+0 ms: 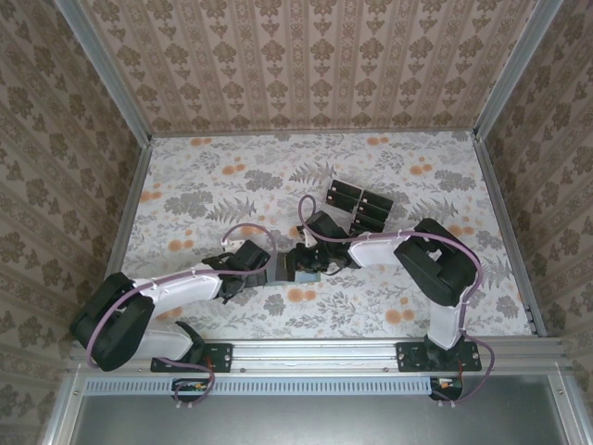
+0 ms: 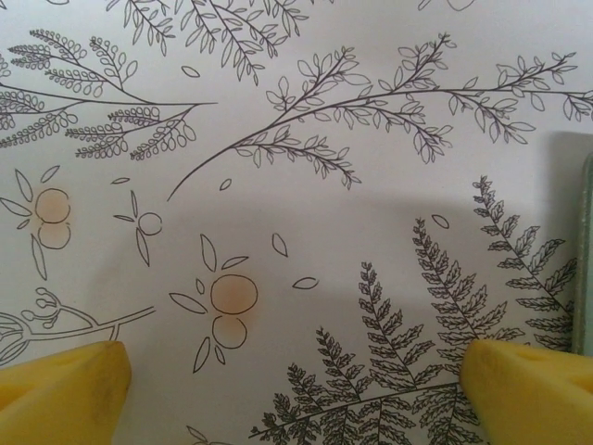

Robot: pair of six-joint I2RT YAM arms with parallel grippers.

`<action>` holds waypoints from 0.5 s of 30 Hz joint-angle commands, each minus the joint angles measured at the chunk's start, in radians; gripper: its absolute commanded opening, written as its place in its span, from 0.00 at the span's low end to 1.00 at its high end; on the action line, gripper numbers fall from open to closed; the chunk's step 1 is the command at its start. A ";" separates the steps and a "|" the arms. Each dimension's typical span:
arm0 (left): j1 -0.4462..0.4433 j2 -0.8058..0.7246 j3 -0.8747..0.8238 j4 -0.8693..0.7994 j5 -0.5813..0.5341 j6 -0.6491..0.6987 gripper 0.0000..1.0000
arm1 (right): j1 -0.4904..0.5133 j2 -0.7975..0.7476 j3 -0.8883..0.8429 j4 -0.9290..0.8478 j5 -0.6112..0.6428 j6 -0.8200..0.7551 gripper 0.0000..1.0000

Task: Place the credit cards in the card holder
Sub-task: Insert the credit card into the card slot.

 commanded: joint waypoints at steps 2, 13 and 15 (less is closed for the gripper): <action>0.006 0.029 -0.017 -0.002 0.011 0.015 1.00 | 0.011 0.034 0.047 -0.018 -0.020 0.008 0.22; 0.006 -0.011 -0.006 -0.032 0.005 0.013 1.00 | 0.004 -0.095 0.051 -0.167 0.112 -0.072 0.35; 0.006 -0.027 -0.001 -0.046 -0.003 0.013 1.00 | 0.005 -0.101 0.056 -0.212 0.163 -0.091 0.37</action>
